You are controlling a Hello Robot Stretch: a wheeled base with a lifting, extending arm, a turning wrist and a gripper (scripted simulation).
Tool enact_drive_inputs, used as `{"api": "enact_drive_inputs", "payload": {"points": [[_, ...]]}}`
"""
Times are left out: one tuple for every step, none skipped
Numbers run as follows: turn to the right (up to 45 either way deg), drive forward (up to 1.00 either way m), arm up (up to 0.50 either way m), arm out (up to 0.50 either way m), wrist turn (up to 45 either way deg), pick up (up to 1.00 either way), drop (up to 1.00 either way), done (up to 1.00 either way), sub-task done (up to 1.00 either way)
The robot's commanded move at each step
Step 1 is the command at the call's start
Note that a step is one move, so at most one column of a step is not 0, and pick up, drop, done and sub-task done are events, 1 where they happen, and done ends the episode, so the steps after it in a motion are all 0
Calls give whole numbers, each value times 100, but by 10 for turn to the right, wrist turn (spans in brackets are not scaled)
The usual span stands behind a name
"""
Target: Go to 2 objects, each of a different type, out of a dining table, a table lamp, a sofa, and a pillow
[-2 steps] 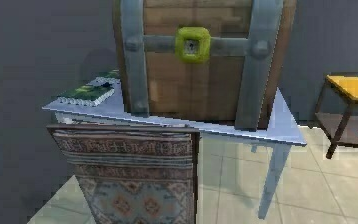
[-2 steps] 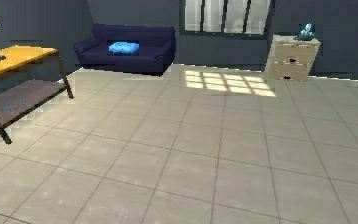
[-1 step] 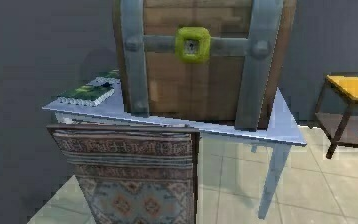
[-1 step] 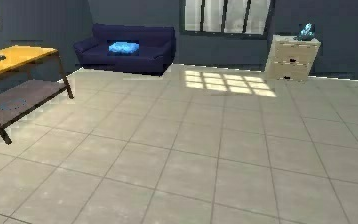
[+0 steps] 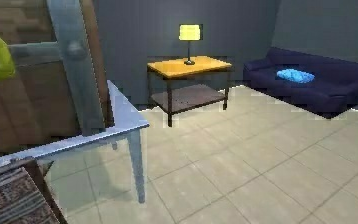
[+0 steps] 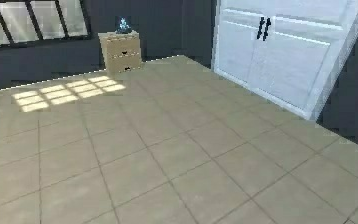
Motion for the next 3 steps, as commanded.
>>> {"api": "enact_drive_inputs", "payload": {"points": [[450, 0, 0, 0, 0, 0, 0, 0, 0], [120, 0, 0, 0, 0, 0, 0, 0, 0], [0, 15, 0, 0, 0, 0, 0, 0, 0]]}}
